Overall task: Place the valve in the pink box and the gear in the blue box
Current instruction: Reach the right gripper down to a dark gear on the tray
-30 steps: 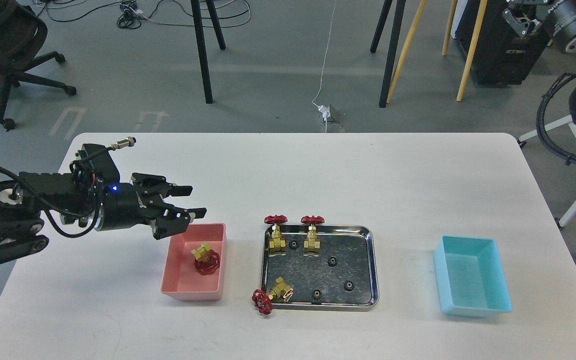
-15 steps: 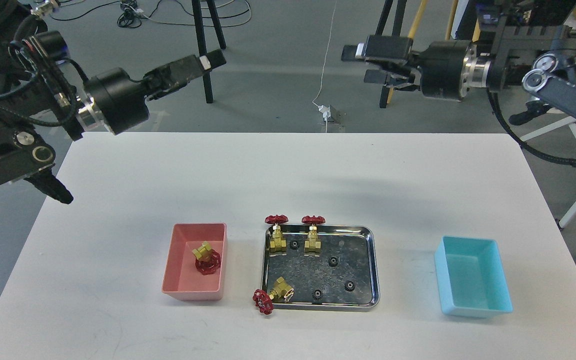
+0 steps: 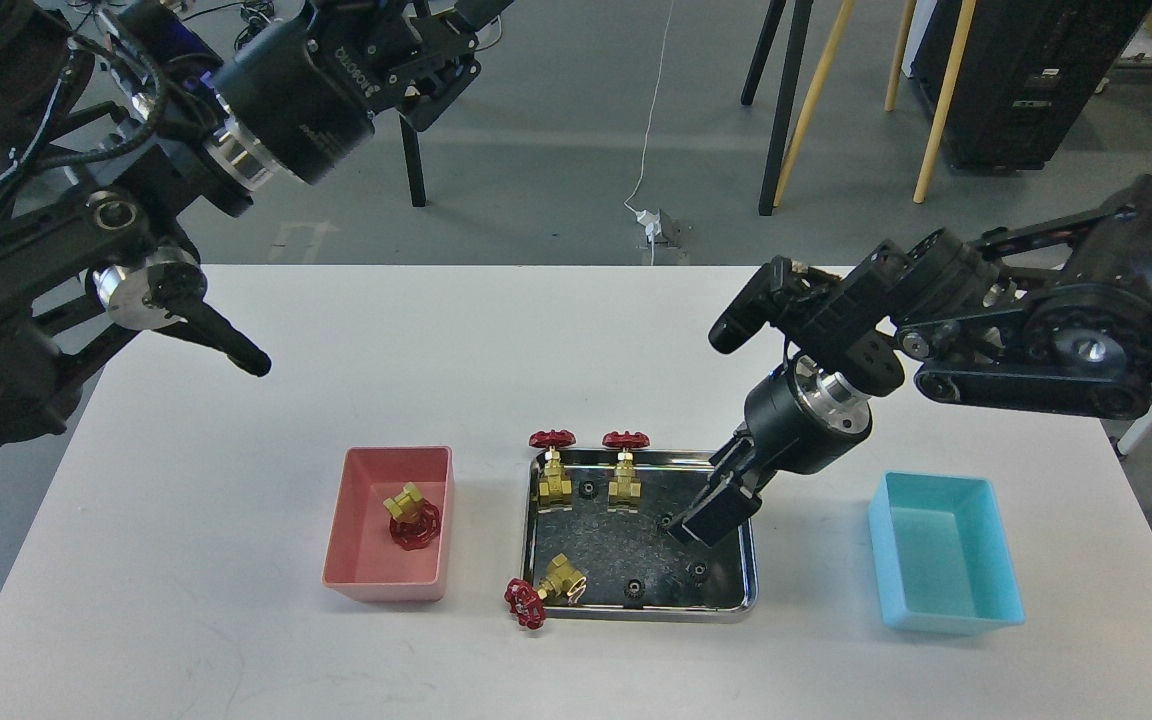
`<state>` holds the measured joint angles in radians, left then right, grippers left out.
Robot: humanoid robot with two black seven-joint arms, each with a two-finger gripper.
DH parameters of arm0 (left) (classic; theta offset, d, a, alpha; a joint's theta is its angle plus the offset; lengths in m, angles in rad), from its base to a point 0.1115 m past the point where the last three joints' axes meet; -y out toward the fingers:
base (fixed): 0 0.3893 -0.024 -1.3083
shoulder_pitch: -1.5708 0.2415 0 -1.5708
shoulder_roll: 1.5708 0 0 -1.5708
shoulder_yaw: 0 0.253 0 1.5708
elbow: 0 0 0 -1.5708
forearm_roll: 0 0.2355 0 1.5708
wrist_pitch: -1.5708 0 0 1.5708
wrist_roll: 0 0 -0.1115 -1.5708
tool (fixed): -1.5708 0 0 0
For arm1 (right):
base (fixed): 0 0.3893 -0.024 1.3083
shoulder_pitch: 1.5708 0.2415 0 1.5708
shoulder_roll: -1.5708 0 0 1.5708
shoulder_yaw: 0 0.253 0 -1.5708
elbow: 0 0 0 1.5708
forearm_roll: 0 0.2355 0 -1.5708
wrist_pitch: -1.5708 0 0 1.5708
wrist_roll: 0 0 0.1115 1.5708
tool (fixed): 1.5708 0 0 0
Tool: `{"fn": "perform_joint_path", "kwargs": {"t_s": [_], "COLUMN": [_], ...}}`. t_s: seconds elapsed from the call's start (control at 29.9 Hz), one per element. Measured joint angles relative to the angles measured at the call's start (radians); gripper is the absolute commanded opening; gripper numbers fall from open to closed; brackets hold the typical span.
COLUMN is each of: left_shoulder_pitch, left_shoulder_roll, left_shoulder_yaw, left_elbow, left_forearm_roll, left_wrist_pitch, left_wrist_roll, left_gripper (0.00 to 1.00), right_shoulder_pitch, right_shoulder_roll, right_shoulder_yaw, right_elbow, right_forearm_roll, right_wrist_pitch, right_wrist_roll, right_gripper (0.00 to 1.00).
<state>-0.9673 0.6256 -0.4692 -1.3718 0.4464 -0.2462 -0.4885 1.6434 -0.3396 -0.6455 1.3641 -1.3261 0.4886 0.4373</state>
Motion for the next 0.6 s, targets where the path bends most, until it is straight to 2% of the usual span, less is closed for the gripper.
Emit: {"fn": "perform_joint_path", "kwargs": {"t_s": [0.03, 0.13, 0.3, 0.43, 0.6], "left_shoulder_pitch": [0.01, 0.046, 0.091, 0.106, 0.114], "left_shoulder_roll": [-0.009, -0.027, -0.03, -0.031, -0.03], "left_shoulder_yaw": [-0.008, -0.033, -0.059, -0.066, -0.069], "left_elbow": [-0.001, -0.001, -0.003, -0.004, -0.005], "left_forearm_roll": [0.0, 0.0, 0.001, 0.001, 0.001], "left_wrist_pitch": [0.0, -0.004, -0.008, -0.009, -0.009], "left_wrist_roll": [0.0, 0.0, 0.0, 0.0, 0.0], "left_gripper": [0.68, 0.68, 0.68, 0.68, 0.68], "right_shoulder_pitch": [0.0, -0.009, -0.04, -0.046, -0.068], "right_shoulder_roll": [0.033, 0.118, 0.248, 0.327, 0.339], "right_shoulder_yaw": [-0.021, -0.046, -0.076, -0.135, -0.176], "right_elbow": [-0.005, -0.064, -0.157, -0.203, -0.249], "right_forearm_roll": [-0.028, -0.082, -0.119, -0.137, -0.142], "right_wrist_pitch": [0.0, 0.0, 0.0, 0.0, 0.0], "right_wrist_roll": [0.0, -0.001, -0.009, -0.022, -0.049], "right_gripper": [0.94, 0.76, 0.57, 0.55, 0.54]}}
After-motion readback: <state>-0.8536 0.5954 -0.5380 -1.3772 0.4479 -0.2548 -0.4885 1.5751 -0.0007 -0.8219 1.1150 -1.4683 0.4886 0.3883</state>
